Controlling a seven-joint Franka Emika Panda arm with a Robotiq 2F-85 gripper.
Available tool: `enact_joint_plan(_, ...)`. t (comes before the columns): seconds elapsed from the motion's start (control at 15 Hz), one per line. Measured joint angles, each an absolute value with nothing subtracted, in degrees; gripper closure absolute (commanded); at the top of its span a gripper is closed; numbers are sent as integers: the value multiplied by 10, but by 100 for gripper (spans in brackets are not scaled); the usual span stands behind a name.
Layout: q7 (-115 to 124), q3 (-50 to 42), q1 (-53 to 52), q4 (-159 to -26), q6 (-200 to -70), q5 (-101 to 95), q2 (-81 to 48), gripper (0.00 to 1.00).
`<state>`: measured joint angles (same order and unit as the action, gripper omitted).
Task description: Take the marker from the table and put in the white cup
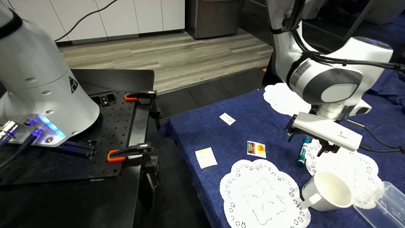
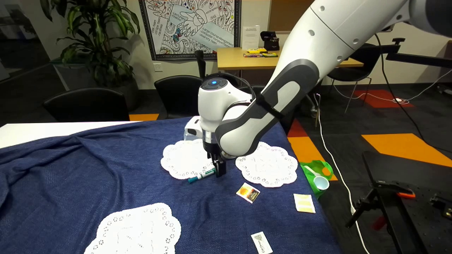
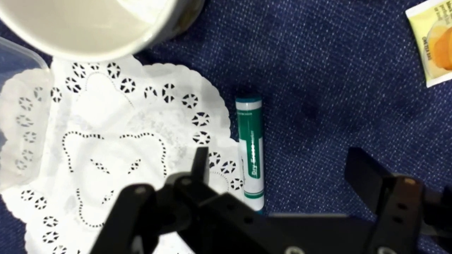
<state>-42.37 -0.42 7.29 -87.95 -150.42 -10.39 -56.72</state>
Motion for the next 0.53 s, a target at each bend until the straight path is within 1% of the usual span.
enact_joint_plan(0.07, -424, -3, 73, -868, -1497, -104, -575, 28)
enact_joint_plan(0.13, -424, -3, 73, -858, -1490, -104, -582, 33)
enact_joint_plan(0.2, -424, -2, 73, -848, -1485, -104, -589, 42)
enact_joint_plan(0.33, -424, 1, 73, -833, -1475, -104, -599, 41)
enact_joint_plan(0.4, -424, 2, 73, -828, -1472, -104, -602, 46)
enact_joint_plan(0.47, -424, 3, 73, -823, -1469, -104, -605, 43)
enact_joint_plan(0.53, -424, 3, 73, -819, -1468, -104, -609, 44)
